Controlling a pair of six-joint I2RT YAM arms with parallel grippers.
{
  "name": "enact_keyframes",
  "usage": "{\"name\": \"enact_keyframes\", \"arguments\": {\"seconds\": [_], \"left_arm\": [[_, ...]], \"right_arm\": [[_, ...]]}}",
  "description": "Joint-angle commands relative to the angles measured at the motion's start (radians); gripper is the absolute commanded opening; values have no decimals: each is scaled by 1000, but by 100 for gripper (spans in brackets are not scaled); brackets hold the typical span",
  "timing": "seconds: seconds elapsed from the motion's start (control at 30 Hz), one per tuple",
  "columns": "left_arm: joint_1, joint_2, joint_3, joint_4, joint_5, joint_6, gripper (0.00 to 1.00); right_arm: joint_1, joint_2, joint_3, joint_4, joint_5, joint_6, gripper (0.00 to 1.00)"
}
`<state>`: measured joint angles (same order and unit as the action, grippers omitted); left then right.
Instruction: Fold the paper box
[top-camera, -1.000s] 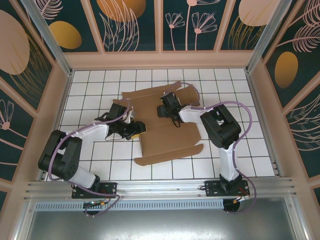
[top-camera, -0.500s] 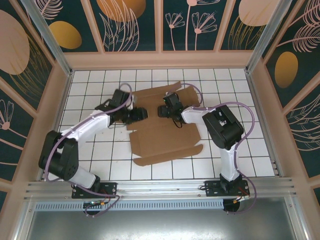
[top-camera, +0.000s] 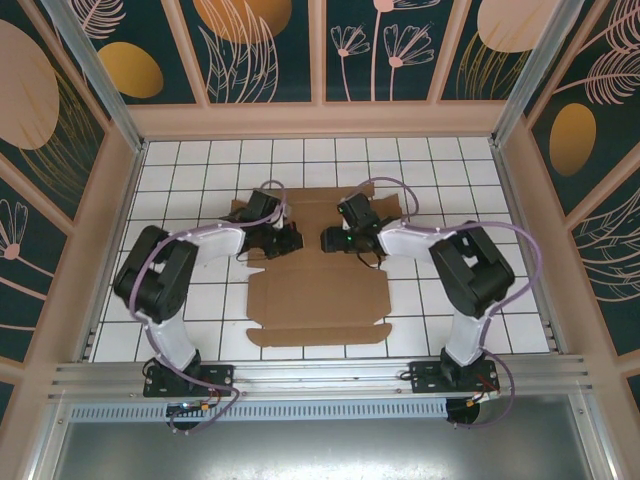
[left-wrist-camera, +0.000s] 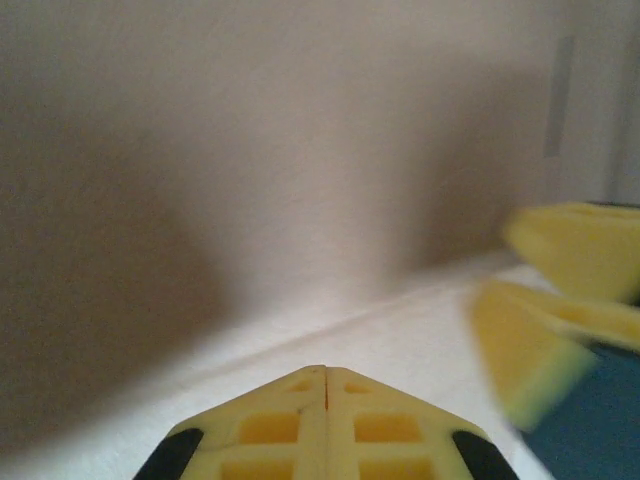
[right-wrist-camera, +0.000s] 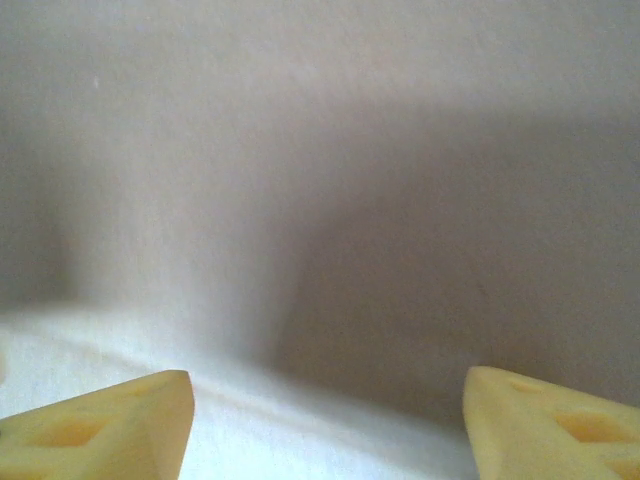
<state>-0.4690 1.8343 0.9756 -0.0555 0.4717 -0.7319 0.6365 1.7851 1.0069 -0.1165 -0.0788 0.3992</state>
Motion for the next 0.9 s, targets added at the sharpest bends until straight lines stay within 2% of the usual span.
{"name": "enact_keyframes", "arguments": {"seconds": [0.0, 0.23, 0.3, 0.43, 0.53, 0.63, 0.8, 0.87], "left_arm": [[0, 45, 20, 65, 35, -13, 0], [1, 178, 125, -19, -19, 54, 0], [1, 206, 152, -41, -18, 72, 0], [1, 235, 186, -80, -38, 113, 0], [1, 245, 192, -87, -43, 127, 0], [1, 253, 192, -81, -34, 122, 0], [8, 261, 173, -52, -22, 97, 0], [16, 263, 160, -29, -11, 79, 0]], "right_arm": [[-21, -122, -82, -80, 14, 7, 77], [-84, -271, -271, -116, 31, 3, 90], [-138, -291, -304, -115, 21, 6, 91], [-169, -298, -335, -119, 26, 17, 94], [-184, -272, -350, -102, 13, 15, 94], [-183, -242, -346, -97, -52, 23, 93], [-178, -333, -357, -176, 55, 65, 93], [-193, -388, -365, -207, 57, 77, 93]]}}
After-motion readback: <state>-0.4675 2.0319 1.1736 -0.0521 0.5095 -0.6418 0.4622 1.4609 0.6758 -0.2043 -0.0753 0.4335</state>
